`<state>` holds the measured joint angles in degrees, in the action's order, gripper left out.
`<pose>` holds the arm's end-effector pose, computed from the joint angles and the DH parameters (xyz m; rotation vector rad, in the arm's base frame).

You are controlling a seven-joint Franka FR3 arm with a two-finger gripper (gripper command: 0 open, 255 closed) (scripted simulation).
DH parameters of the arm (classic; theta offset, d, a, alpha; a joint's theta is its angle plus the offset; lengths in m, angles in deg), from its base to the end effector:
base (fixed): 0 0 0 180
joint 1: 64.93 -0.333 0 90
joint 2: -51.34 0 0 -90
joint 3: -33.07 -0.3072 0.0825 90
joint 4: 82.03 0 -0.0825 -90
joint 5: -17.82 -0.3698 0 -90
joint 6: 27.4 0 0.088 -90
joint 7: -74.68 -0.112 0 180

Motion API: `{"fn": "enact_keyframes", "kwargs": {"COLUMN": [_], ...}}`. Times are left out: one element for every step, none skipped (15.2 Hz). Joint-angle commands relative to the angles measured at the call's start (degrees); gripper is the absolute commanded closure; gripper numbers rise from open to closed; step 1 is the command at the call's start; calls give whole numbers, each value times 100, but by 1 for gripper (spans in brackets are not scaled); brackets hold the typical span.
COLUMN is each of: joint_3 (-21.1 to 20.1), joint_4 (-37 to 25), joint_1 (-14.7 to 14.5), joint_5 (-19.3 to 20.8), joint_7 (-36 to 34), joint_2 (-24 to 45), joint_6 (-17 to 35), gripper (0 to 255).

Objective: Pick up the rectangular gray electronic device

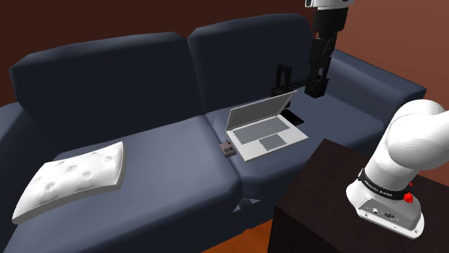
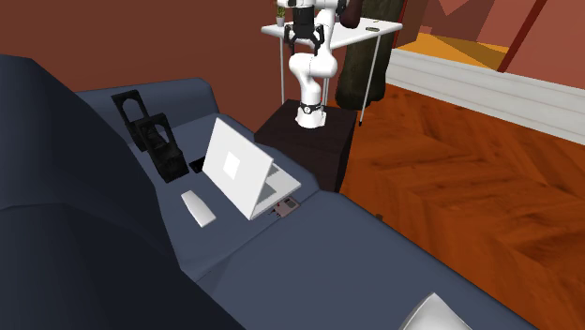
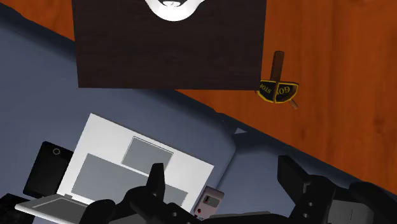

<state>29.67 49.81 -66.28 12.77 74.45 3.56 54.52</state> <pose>0.2692 0.0400 0.6051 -3.0969 -0.1074 0.0618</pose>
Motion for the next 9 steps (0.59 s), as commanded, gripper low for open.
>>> {"fn": "enact_keyframes", "kwargs": {"joint_3": [0,-58,-117,-176,-235,-293,-351,-410,-468], "joint_4": [0,113,219,316,406,488,561,627,684], "joint_1": [0,14,29,43,58,72,85,101,117], "joint_5": [0,-35,-69,-101,-132,-161,-188,-213,-236], "joint_7": [0,-80,-160,-240,-318,-397,-477,-555,-634], "joint_2": [0,76,161,255,357,469,589,718,855], "joint_6": [0,198,397,598,799,1001,1204,1408,1611], "gripper": [0,0,0,0,0,0,0,0,0]}}
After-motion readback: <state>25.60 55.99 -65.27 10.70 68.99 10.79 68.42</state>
